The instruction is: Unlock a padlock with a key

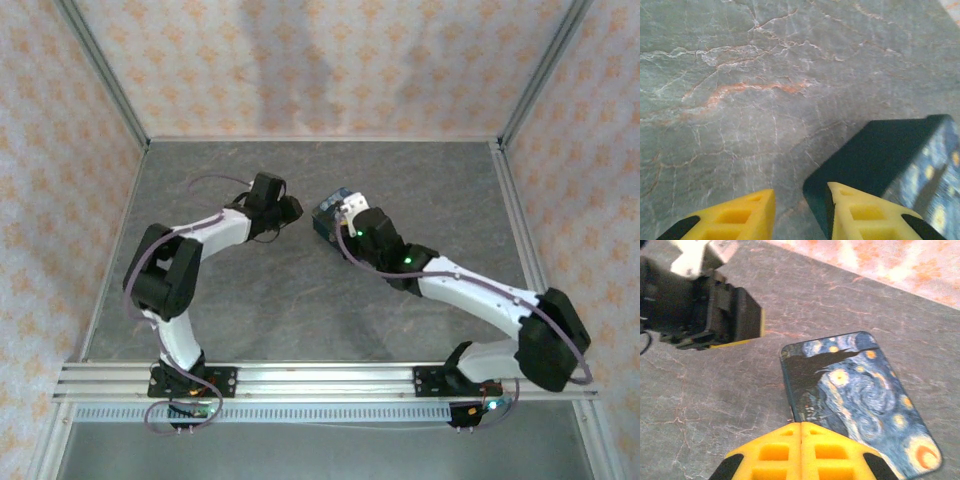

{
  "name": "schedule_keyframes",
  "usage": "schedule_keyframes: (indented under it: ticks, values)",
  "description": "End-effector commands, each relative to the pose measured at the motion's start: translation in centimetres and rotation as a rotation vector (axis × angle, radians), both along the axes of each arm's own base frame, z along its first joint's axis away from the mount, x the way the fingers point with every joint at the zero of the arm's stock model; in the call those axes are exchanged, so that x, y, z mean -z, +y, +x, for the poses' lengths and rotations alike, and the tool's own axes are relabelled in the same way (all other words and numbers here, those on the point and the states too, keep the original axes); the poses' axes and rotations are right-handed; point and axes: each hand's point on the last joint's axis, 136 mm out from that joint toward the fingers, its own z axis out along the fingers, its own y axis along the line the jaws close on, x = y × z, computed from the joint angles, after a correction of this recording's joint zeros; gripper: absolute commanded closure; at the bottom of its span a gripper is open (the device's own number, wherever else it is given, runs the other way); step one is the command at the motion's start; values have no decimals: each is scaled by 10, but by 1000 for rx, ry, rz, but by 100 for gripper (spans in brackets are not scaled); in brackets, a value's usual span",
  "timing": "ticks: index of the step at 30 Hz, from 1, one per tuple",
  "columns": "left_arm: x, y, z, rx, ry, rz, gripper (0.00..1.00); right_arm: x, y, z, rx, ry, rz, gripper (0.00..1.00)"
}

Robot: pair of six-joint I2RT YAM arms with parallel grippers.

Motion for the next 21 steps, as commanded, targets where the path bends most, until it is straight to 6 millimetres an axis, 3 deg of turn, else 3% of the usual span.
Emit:
schedule_keyframes:
  ticks: [1,4,8,14,21]
  values:
    - [-16,-1,-10,-17,-41,10,66,1,-42,-5,148,13,-21,100]
    - [-25,-6,-24,10,-53,20,63,-11,-74,-3,259,10,24,100]
    - [-35,-9,-40,31,-69,48,55,-12,-116,2,416,35,32,100]
    - [-52,-8,-60,38,-101,73,49,10,-163,8,620,101,63,100]
    - [-61,-2,-73,34,-116,93,45,53,-196,20,800,205,76,100]
